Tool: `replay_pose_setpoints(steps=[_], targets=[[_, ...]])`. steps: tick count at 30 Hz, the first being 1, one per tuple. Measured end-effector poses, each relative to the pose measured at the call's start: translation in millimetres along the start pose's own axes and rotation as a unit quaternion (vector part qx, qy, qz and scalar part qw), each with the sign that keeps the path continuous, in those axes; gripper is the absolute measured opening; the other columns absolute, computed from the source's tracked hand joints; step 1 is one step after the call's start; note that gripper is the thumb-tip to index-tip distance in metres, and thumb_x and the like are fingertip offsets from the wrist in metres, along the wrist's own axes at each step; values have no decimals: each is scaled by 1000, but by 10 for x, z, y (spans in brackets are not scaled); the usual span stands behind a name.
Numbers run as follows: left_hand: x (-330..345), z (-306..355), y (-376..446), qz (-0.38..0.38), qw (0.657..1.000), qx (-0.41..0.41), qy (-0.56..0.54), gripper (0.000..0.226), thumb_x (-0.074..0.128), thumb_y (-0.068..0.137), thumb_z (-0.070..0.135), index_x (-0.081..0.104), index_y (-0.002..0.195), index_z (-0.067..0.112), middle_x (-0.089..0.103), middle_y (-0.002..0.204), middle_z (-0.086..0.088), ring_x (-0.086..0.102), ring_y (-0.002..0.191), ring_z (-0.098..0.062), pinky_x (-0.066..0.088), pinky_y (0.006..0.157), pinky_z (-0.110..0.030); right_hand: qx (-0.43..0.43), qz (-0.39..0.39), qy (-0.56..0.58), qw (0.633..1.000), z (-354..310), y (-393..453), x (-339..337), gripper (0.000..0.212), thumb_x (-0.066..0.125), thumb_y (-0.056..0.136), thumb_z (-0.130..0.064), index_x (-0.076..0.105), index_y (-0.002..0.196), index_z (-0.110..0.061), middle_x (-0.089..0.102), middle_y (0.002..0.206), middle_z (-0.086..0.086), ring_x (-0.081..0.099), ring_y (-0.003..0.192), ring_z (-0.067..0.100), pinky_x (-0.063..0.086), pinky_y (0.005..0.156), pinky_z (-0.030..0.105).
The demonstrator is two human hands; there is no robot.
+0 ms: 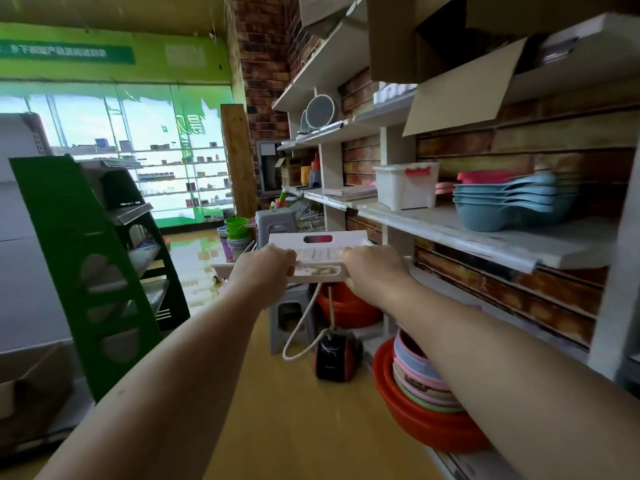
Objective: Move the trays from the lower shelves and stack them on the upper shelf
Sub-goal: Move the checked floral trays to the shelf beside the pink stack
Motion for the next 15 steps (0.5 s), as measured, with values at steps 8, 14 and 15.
replay_pose_setpoints(steps=[8, 14, 15], targets=[[392, -296, 1299, 31, 998, -49, 0, 21, 47, 90, 9, 58, 106, 19, 65, 96, -4, 62, 83, -23, 44, 60, -28, -40, 26, -6, 999, 470, 1356, 455, 15, 49, 94, -14, 57, 108, -14, 66, 106, 6, 63, 97, 27, 35, 68, 30], [704, -763, 2113, 55, 996, -76, -3, 20, 47, 92, 6, 59, 105, 16, 59, 95, -4, 56, 77, -20, 44, 65, -30, -50, 68, -14, 996, 502, 2396, 905, 17, 46, 95, -12, 58, 107, -14, 68, 102, 6, 65, 93, 27, 36, 64, 30], [805, -865, 2239, 61, 995, -76, -5, 20, 47, 93, 7, 59, 106, 17, 61, 97, -5, 54, 78, -19, 43, 65, -29, -49, 72, -17, 996, 476, 2565, 1016, 18, 46, 95, -11, 58, 109, -14, 68, 102, 6, 65, 92, 27, 36, 64, 31]])
Point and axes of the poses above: each hand's wrist, its own y-axis towards the middle knuckle, its own x-axis out of the palm, z = x × y, the point moved 2 cm from there along y, towards the middle knuckle
